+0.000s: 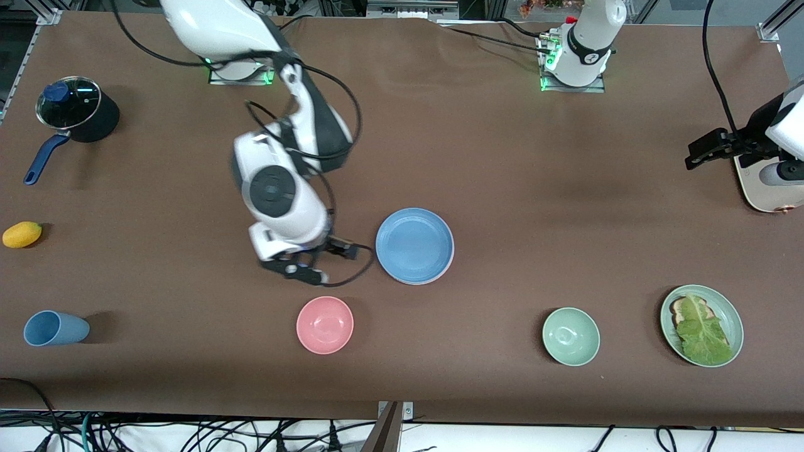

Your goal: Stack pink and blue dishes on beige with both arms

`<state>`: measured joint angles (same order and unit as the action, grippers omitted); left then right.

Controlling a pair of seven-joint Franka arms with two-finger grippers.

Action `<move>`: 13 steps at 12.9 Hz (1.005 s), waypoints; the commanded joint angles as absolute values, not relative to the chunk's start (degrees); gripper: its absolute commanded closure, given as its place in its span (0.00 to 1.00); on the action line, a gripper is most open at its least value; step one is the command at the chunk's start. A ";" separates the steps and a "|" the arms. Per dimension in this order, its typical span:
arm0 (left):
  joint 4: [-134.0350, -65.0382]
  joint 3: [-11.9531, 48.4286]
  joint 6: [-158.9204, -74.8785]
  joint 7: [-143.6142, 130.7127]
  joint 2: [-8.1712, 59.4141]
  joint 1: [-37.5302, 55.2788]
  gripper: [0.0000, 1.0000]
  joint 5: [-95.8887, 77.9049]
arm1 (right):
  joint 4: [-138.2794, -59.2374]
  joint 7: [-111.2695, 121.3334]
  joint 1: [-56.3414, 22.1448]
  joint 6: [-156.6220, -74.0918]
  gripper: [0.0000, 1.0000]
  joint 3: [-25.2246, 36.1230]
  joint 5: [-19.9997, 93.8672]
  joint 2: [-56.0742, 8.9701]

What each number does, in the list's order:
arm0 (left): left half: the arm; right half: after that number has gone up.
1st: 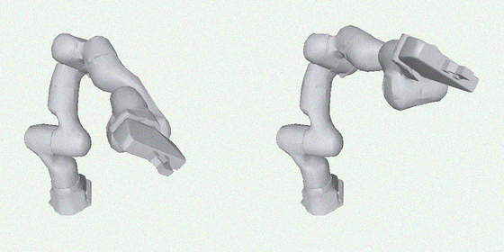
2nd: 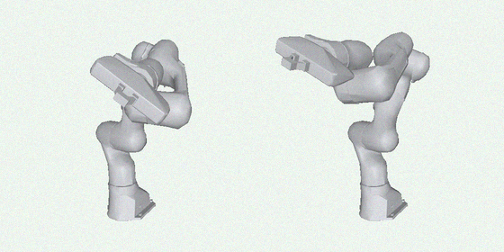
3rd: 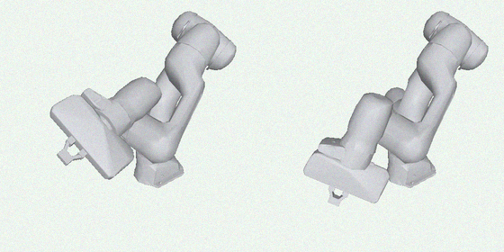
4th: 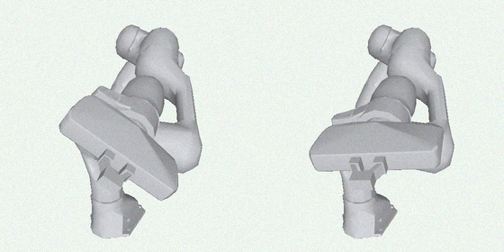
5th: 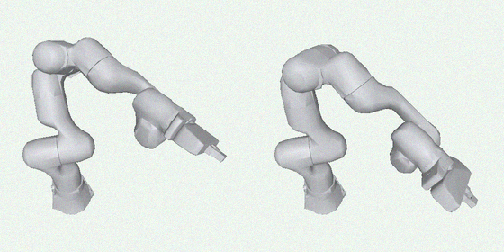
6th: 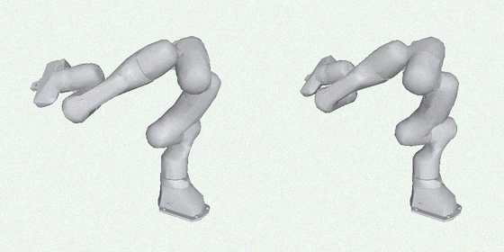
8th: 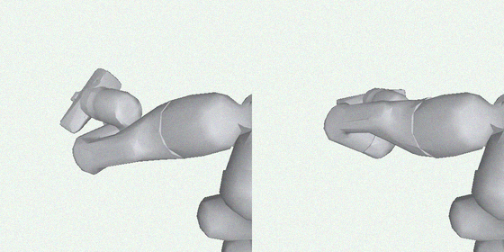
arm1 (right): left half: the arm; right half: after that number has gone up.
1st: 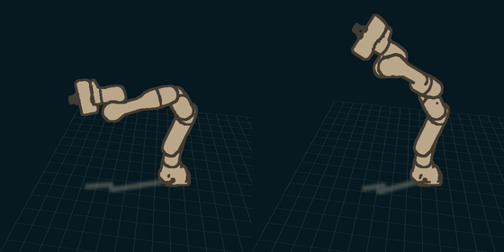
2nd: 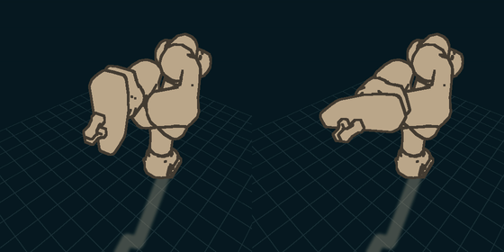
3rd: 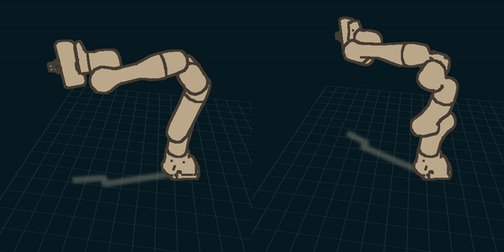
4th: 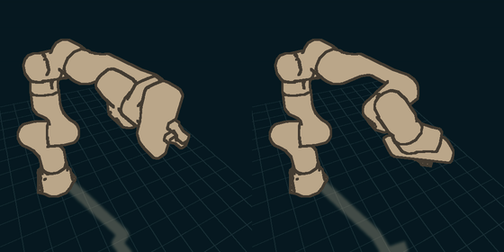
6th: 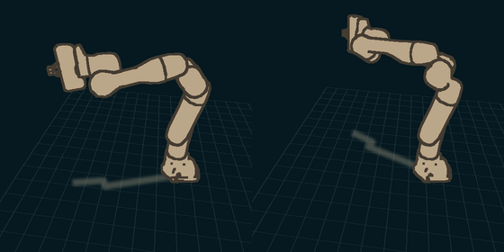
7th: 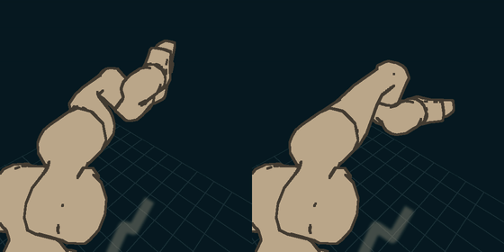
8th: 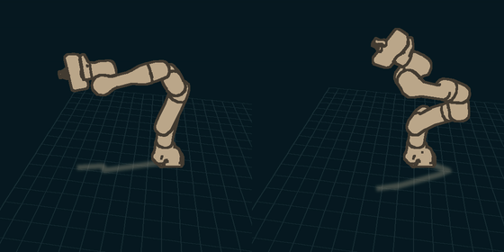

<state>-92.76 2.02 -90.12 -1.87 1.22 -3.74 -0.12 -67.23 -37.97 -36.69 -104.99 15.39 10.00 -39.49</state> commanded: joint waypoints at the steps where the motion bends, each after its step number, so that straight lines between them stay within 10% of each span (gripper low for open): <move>1: -91.85 1.85 -90.26 -0.79 1.49 -3.43 0.00 0.88 | -69.87 -27.72 -35.69 -101.70 0.00 19.58 9.58 -34.29; 9: -91.76 1.85 -90.09 -0.70 1.49 -3.78 0.00 0.18 | -86.99 -13.98 -33.41 -93.96 0.00 24.96 8.62 -12.59; 13: -91.76 1.85 -90.00 -0.79 1.49 -3.87 0.00 0.18 | -88.86 -10.11 -14.73 -90.62 0.00 9.20 6.08 -7.30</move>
<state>-92.70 1.96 -90.16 -1.87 1.23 -3.82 -0.12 -85.89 -11.52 -24.08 -91.23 18.89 8.35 -11.16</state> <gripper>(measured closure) 0.000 0.000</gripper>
